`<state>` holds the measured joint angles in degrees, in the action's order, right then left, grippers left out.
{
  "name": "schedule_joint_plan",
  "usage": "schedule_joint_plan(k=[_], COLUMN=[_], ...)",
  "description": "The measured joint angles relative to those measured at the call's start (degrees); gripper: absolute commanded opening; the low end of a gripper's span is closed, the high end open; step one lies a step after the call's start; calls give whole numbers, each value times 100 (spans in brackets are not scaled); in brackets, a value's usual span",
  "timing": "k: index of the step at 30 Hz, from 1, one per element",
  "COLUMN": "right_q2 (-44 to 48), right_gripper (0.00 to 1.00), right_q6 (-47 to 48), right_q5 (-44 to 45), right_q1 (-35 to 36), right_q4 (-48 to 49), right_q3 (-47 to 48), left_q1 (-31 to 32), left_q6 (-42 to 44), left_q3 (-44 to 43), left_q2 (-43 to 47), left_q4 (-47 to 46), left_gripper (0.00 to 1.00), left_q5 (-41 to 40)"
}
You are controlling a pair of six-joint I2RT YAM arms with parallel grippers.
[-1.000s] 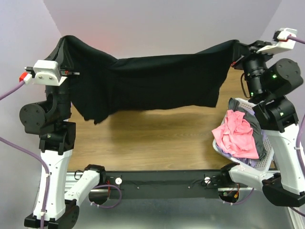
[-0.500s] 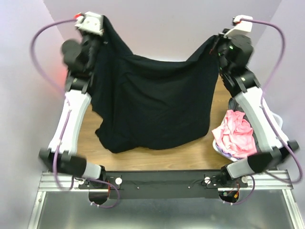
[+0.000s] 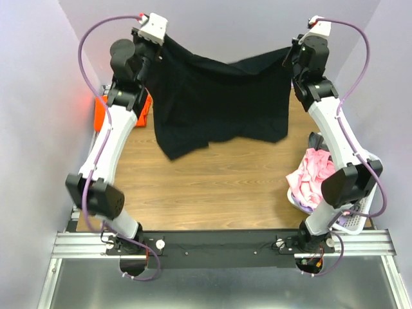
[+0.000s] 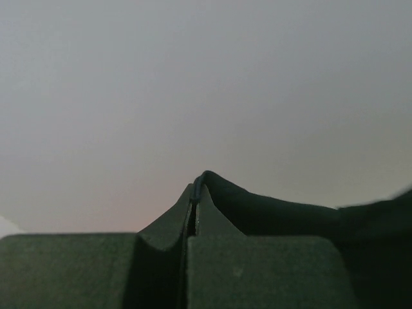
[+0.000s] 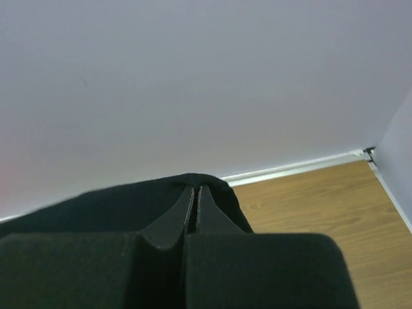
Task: Fold and stack the t-shirts
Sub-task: Flatten the tshirt out
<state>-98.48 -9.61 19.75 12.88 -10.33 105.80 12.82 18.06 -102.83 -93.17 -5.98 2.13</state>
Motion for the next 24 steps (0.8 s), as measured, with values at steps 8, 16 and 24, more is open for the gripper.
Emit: schedule_joint_plan(k=[8,16,24], right_q2=[1495,3377,4553], right_gripper=[2,1,2], right_q6=[4,28,59], right_q5=[-551,-1279,-1731], right_q1=[2,4,4], right_q4=[153,323,358], right_q3=[-870,-1338,-1388], left_q1=[1268,1604,1620], left_q6=[831,1176,1368], left_q3=[1331,1792,1217], left_q2=[2159,3950,4618], left_q4=[-262,-350,-96], left_gripper=[0,0,0], left_q5=[-260,-450,-39])
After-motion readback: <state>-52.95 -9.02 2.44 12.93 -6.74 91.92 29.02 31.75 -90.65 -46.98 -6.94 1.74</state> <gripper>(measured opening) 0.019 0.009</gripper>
